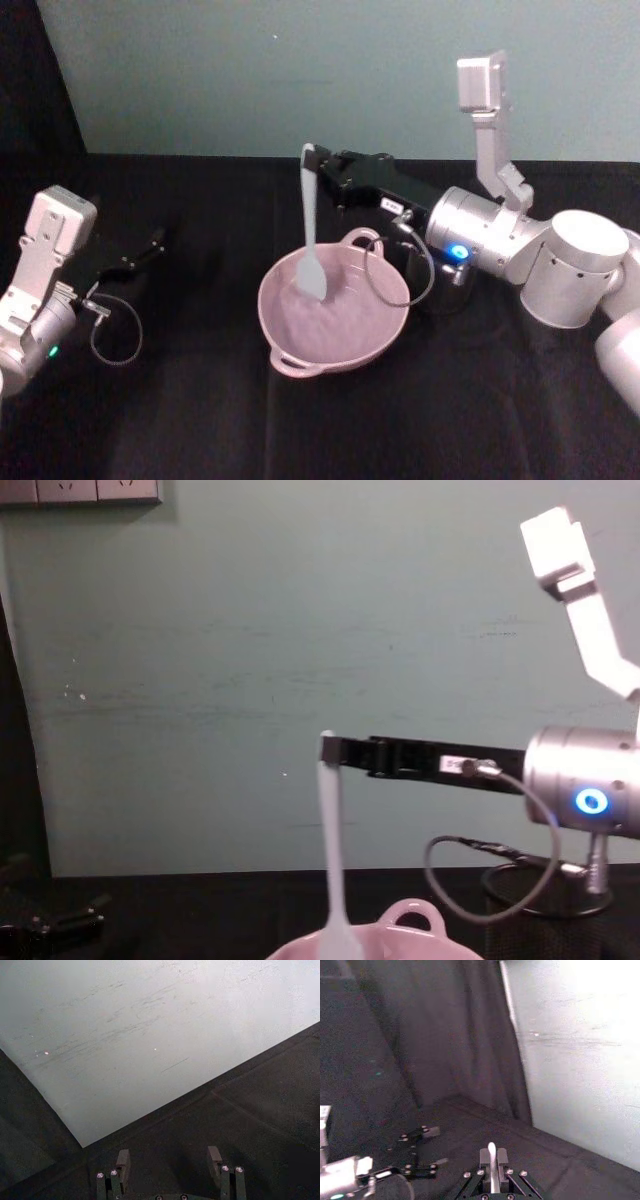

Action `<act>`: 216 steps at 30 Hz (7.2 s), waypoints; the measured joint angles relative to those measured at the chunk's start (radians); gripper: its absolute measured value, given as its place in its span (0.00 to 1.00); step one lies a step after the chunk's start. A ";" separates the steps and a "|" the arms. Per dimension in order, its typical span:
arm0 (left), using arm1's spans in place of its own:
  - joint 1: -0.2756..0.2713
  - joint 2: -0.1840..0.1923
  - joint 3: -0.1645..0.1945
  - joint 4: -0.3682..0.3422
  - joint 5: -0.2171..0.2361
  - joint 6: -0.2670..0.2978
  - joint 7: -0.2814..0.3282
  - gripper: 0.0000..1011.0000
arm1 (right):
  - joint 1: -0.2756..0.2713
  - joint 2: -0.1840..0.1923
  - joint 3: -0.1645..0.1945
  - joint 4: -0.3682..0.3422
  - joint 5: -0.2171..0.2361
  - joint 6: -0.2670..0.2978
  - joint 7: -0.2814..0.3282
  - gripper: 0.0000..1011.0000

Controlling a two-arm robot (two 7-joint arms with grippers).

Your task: Use the one hand to pick up the spoon and stir the clear water in the bowl.

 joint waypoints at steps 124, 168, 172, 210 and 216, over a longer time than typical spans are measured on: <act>0.000 0.000 0.000 0.000 0.000 0.000 0.000 1.00 | -0.068 0.092 0.063 -0.138 -0.024 0.070 -0.078 0.09; 0.000 0.000 0.000 0.000 0.000 0.000 0.000 1.00 | -0.029 0.067 0.060 -0.078 -0.038 0.053 -0.075 0.09; 0.000 0.000 0.000 0.000 0.000 0.000 0.000 1.00 | -0.040 0.080 0.064 -0.101 -0.039 0.060 -0.076 0.09; 0.000 0.000 0.000 0.000 0.000 0.000 0.000 1.00 | -0.041 -0.004 -0.035 -0.124 -0.064 0.058 -0.036 0.09; 0.000 0.000 0.000 0.000 0.000 0.000 0.000 1.00 | -0.023 -0.009 -0.007 -0.061 -0.056 0.041 -0.043 0.09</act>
